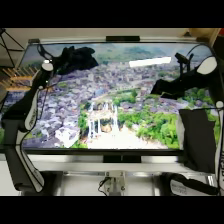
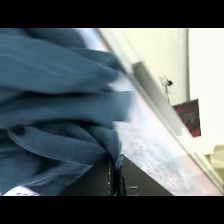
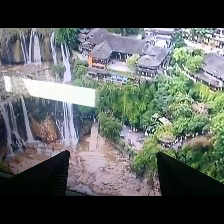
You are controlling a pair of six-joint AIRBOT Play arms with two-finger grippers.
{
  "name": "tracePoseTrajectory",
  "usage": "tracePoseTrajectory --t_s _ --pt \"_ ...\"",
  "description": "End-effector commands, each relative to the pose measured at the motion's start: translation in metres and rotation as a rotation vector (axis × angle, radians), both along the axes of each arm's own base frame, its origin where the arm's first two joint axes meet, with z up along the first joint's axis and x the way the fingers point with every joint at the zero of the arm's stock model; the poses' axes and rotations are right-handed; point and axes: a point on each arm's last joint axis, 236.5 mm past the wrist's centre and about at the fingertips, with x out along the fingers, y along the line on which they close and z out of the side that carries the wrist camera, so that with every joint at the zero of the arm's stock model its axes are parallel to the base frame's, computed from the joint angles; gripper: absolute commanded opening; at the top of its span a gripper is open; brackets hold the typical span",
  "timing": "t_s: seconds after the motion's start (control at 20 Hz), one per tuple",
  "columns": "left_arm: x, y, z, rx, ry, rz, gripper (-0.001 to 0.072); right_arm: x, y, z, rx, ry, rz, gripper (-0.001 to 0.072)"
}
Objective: Fold the shirts.
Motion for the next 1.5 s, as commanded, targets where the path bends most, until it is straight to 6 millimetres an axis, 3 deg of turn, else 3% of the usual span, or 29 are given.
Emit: tracePoseTrajectory --t_s 0.0,0.1,0.15,0.25,0.35,0.45,0.5,0.6,0.75,0.85,1.05,1.1,1.15,1.2,1.3,1.45 --pt "-0.041 -0.032 0.137 0.184 -0.23 -0.137 0.0035 -0.003 0.0 0.003 -0.007 0.003 0.02 0.0661" --pt "-0.097 -0.058 0.251 0.251 -0.421 -0.197 0.0034 -0.011 0.0 0.013 -0.012 0.009 0.04 0.0661" --pt "-0.136 -0.072 0.307 0.277 -0.522 -0.23 0.0035 -0.015 -0.003 0.024 -0.027 -0.011 0.055 0.0661" --pt "-0.225 -0.095 0.401 0.297 -0.702 -0.289 0.0035 -0.022 -0.011 0.052 -0.073 -0.083 0.069 0.0661" --pt "-0.309 -0.111 0.459 0.332 -0.83 -0.358 0.0035 -0.032 -0.017 0.097 -0.111 -0.205 0.065 0.0661" --pt "-0.377 -0.128 0.479 0.39 -0.876 -0.453 0.0035 -0.049 -0.017 0.142 -0.125 -0.341 0.075 0.0661" --pt "-0.398 -0.136 0.477 0.385 -0.855 -0.501 0.0034 -0.062 -0.017 0.162 -0.132 -0.401 0.078 0.066" --pt "-0.421 -0.158 0.454 0.38 -0.753 -0.616 0.0035 -0.088 -0.017 0.195 -0.141 -0.507 0.073 0.0661" --pt "-0.429 -0.213 0.379 0.363 -0.535 -0.827 0.0036 -0.122 -0.02 0.228 -0.161 -0.62 0.057 0.0661" --pt "-0.431 -0.262 0.312 0.35 -0.401 -0.956 0.0037 -0.136 -0.02 0.236 -0.162 -0.641 0.051 0.066" --pt "-0.434 -0.353 0.152 0.315 -0.07 -1.105 0.0039 -0.148 -0.02 0.219 -0.142 -0.535 0.032 0.0661" --pt "-0.433 -0.367 0.118 0.291 0.038 -1.113 0.0088 -0.147 -0.02 0.214 -0.143 -0.51 0.038 0.0661" --pt "-0.429 -0.373 0.094 0.271 0.122 -1.109 0.0357 -0.145 -0.02 0.208 -0.144 -0.482 0.044 0.0661" --pt "-0.423 -0.37 0.076 0.26 0.199 -1.099 0.0705 -0.142 -0.02 0.201 -0.145 -0.452 0.049 0.0661" --pt "-0.406 -0.333 0.059 0.288 0.306 -1.096 0.072 -0.135 -0.02 0.187 -0.146 -0.386 0.061 0.0662" --pt "-0.375 -0.22 0.044 0.378 0.51 -1.028 0.0718 -0.115 -0.021 0.148 -0.15 -0.259 0.091 0.0663"
